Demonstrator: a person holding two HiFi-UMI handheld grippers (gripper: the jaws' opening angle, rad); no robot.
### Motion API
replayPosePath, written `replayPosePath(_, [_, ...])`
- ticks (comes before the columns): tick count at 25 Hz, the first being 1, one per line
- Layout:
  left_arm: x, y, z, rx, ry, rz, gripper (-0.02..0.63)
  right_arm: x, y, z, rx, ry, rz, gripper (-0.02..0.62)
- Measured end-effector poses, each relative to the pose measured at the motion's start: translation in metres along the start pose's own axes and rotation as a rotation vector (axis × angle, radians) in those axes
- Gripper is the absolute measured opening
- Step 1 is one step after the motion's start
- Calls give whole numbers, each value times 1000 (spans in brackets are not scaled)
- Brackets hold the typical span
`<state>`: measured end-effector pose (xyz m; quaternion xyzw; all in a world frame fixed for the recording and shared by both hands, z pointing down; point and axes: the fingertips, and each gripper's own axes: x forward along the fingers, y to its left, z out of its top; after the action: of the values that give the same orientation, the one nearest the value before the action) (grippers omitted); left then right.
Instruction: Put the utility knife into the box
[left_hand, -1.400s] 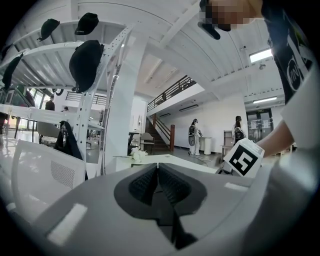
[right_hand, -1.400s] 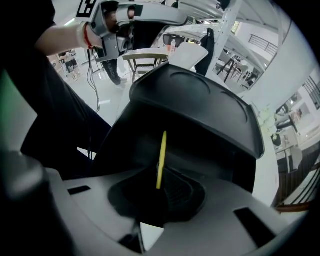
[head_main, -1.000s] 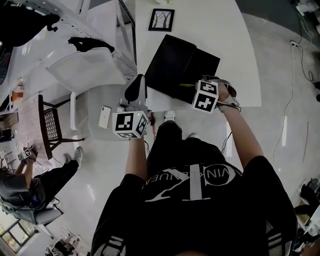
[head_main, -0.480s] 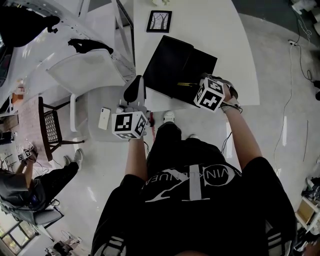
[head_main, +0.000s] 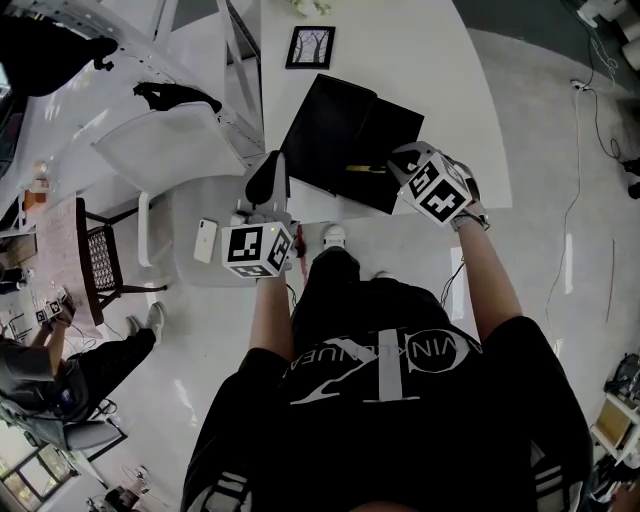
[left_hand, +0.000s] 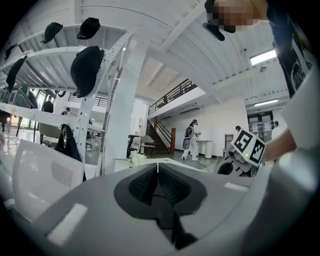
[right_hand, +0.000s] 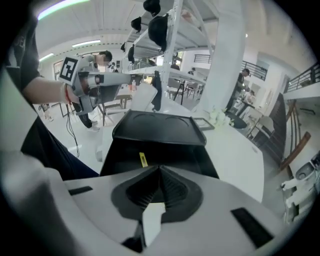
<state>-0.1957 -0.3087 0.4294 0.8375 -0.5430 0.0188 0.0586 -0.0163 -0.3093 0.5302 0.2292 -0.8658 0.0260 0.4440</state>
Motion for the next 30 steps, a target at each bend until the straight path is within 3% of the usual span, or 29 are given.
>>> replayPosePath(15, [1,-16,14,9,-25,7,17,-57,-25,35,236,-339,-57,15])
replayPosePath(30, [-9,-15,30,21,-59,43,17,-112,-45,63,289,-587,-146,15])
